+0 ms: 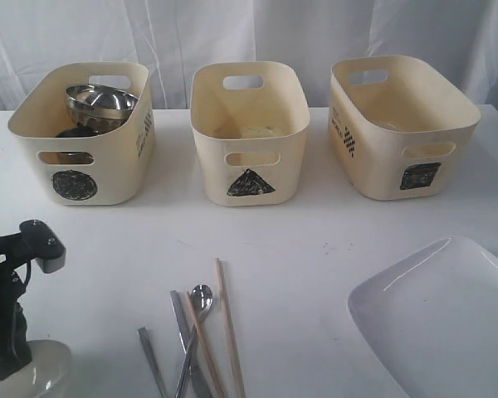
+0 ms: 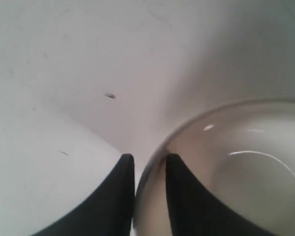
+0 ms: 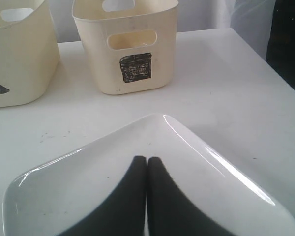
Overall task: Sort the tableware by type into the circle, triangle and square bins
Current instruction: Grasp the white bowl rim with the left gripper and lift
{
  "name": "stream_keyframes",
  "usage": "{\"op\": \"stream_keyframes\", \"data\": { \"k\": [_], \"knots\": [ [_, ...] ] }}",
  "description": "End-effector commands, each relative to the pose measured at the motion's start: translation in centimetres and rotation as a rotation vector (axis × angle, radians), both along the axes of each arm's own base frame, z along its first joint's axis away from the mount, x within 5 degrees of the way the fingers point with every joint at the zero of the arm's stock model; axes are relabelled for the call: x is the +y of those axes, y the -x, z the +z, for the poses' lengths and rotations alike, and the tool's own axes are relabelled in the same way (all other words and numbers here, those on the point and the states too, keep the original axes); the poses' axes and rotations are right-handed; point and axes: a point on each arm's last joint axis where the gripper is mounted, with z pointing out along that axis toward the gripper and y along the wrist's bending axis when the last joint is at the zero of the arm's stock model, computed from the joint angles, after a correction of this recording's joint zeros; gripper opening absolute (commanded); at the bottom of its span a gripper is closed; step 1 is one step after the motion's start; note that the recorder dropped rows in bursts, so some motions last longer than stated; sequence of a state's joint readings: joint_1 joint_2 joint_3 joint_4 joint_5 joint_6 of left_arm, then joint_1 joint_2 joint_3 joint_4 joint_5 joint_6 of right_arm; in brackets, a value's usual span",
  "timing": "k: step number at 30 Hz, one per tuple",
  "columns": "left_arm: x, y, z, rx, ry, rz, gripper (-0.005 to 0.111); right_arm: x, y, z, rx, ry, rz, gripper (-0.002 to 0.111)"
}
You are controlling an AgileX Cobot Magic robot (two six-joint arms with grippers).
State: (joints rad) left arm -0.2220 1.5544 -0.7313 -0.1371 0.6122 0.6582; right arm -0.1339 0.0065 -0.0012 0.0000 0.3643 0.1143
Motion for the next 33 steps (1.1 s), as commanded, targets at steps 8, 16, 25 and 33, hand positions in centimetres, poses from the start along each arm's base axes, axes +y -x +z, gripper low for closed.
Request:
{"op": "stream_keyframes", "data": {
  "k": [8,16,25,33],
  "knots": [
    [-0.2,0.3,0.1,0.015,0.027,0.037,0.0,0.0,0.0,0.1,-0.019,0.0,-0.007,0.0],
    [-0.3,-0.2,0.2,-0.022,0.038,0.146,0.0,0.0,0.0,0.1,-0.019,0.0,-0.007,0.0],
    [-0.2,-1.0,3.2,-0.273,0.111,0.254,0.0,0.0,0.0,0.1,-0.019,0.0,-0.007,0.0],
    [0.0,-0.5,6.4,-0.436,0.161,0.26,0.0,0.0,0.0,0.1,-0.019,0.0,-0.007,0.0]
  ]
}}
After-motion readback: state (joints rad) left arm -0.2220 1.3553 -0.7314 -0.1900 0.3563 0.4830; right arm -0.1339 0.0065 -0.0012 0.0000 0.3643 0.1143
